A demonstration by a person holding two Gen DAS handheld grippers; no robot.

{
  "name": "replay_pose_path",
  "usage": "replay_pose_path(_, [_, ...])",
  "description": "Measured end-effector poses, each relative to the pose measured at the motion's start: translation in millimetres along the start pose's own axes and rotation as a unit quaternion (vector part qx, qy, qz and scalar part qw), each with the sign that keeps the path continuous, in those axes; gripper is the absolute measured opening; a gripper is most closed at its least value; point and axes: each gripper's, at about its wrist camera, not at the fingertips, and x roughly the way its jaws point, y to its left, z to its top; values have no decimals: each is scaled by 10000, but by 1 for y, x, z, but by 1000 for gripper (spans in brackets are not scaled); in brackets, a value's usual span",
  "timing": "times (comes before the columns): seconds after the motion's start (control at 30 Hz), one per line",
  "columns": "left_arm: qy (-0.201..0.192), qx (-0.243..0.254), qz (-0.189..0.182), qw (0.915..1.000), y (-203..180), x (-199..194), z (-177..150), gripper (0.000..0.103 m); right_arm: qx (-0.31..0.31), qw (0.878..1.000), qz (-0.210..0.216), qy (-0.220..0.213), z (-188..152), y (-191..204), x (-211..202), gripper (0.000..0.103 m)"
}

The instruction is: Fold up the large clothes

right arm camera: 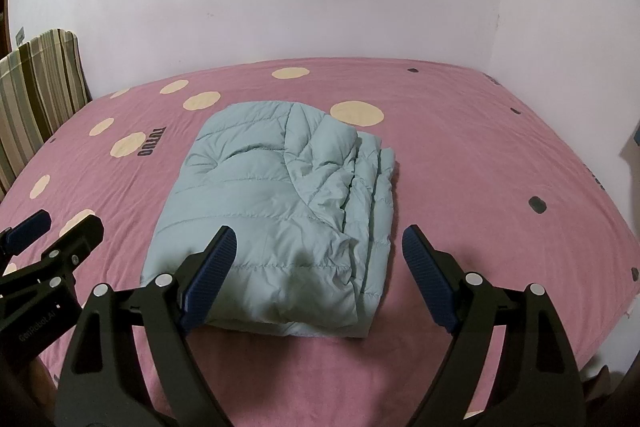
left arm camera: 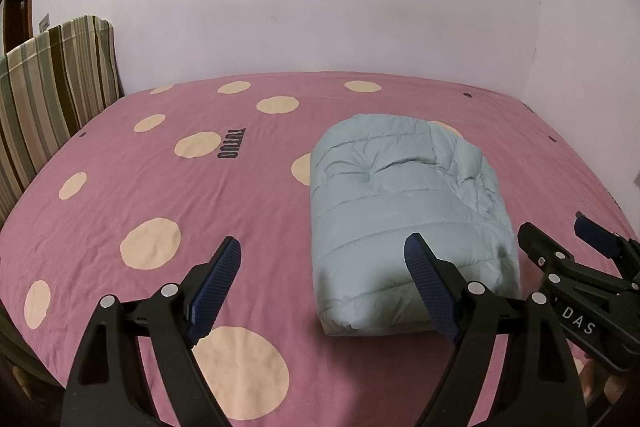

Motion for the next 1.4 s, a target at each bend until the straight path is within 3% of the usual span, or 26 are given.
replay_pose_path(1.23, [-8, 69, -18, 10000, 5, -5, -2, 86, -119, 9999, 0, -45, 0, -2, -3, 85])
replay_pose_path(1.4, [-240, 89, 75, 9996, 6, -9, -2, 87, -126, 9999, 7, -41, 0, -1, -3, 85])
